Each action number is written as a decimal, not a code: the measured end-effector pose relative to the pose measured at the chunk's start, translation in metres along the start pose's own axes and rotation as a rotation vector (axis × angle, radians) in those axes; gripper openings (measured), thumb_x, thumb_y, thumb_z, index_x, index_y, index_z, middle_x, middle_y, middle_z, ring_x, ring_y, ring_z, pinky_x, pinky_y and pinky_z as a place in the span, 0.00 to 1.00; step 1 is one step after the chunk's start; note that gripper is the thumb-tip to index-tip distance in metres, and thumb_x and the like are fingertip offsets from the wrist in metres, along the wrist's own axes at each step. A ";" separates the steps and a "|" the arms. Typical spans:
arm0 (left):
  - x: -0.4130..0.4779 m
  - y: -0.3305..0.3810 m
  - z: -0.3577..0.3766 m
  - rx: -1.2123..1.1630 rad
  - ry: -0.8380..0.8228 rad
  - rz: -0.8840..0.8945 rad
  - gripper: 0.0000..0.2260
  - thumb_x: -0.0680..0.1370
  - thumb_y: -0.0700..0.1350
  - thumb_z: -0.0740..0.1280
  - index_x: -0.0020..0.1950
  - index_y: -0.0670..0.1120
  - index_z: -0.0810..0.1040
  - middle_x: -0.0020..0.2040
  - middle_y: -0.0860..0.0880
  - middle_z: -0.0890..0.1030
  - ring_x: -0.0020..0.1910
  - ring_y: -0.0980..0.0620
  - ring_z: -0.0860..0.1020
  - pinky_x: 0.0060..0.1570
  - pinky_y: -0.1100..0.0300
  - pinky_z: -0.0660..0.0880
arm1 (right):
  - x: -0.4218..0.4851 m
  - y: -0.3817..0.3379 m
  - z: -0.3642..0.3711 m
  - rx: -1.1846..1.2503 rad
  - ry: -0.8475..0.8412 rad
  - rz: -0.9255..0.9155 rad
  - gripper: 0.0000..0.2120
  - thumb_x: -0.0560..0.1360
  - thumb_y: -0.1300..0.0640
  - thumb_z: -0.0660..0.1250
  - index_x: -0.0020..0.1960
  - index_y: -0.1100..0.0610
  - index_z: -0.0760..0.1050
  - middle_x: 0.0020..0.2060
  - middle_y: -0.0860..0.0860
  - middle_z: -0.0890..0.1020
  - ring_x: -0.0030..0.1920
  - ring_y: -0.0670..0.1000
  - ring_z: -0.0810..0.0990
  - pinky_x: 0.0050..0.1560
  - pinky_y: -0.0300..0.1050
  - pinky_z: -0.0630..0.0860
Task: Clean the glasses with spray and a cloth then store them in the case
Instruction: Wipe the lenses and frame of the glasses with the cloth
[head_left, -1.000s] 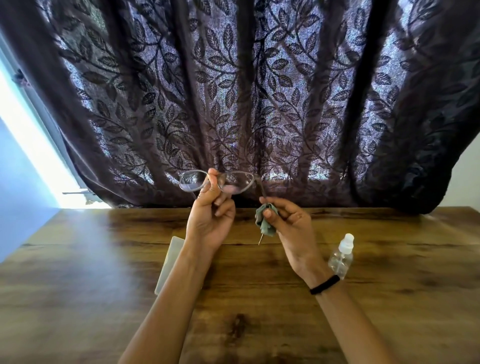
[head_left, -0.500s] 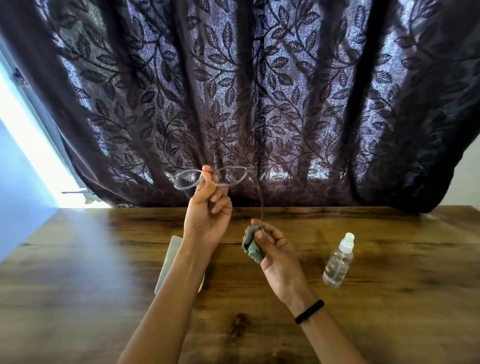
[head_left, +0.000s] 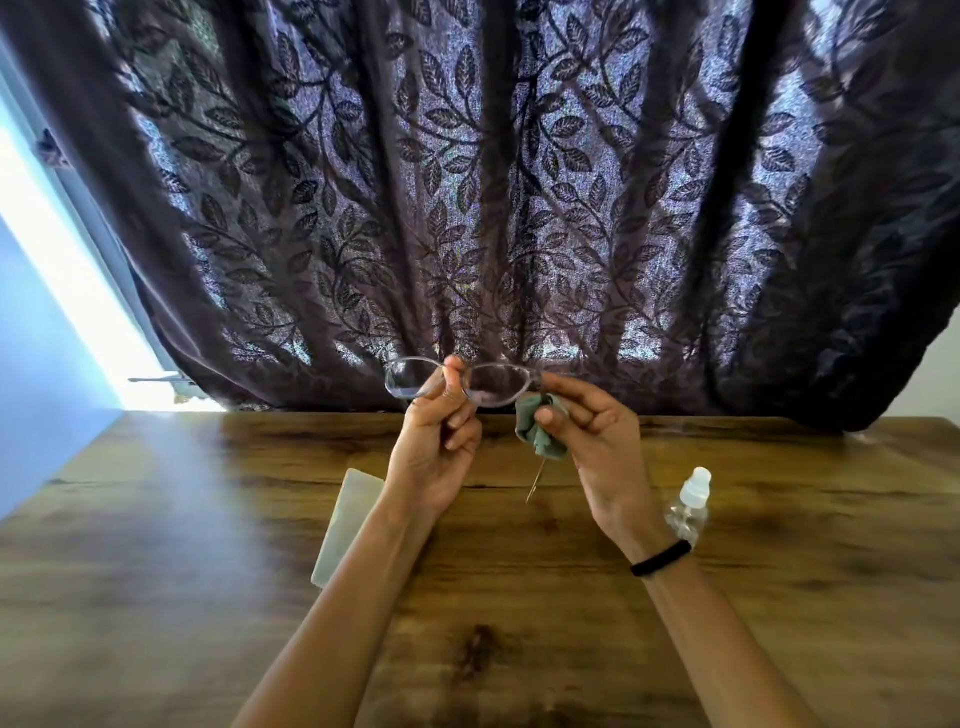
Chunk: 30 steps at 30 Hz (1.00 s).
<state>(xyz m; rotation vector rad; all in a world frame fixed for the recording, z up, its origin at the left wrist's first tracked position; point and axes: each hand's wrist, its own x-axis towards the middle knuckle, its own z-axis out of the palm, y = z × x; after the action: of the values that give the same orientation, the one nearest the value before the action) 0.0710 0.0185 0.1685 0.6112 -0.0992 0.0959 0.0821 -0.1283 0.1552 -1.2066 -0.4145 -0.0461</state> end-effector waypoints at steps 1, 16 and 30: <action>0.000 -0.002 -0.001 0.008 0.008 -0.002 0.11 0.79 0.37 0.53 0.43 0.47 0.73 0.27 0.56 0.70 0.19 0.61 0.65 0.14 0.73 0.59 | 0.002 -0.002 0.001 -0.017 0.005 -0.019 0.16 0.64 0.63 0.69 0.51 0.54 0.78 0.39 0.45 0.85 0.42 0.43 0.83 0.36 0.35 0.79; 0.002 -0.003 0.007 -0.177 -0.019 0.058 0.07 0.73 0.39 0.59 0.41 0.49 0.74 0.31 0.55 0.73 0.21 0.61 0.64 0.15 0.71 0.60 | -0.012 0.023 0.000 0.038 0.093 0.035 0.15 0.64 0.59 0.71 0.50 0.54 0.79 0.37 0.51 0.85 0.35 0.47 0.82 0.34 0.39 0.78; 0.008 0.009 0.006 -0.293 -0.002 0.086 0.19 0.81 0.38 0.52 0.38 0.48 0.79 0.32 0.55 0.71 0.22 0.60 0.64 0.16 0.70 0.62 | -0.041 0.052 0.002 0.128 0.066 0.261 0.23 0.62 0.61 0.72 0.56 0.55 0.76 0.36 0.50 0.85 0.38 0.46 0.83 0.37 0.39 0.80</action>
<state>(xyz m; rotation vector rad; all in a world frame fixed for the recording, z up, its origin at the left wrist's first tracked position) 0.0771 0.0229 0.1792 0.3148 -0.1385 0.1609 0.0570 -0.1154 0.0959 -1.1206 -0.1967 0.1629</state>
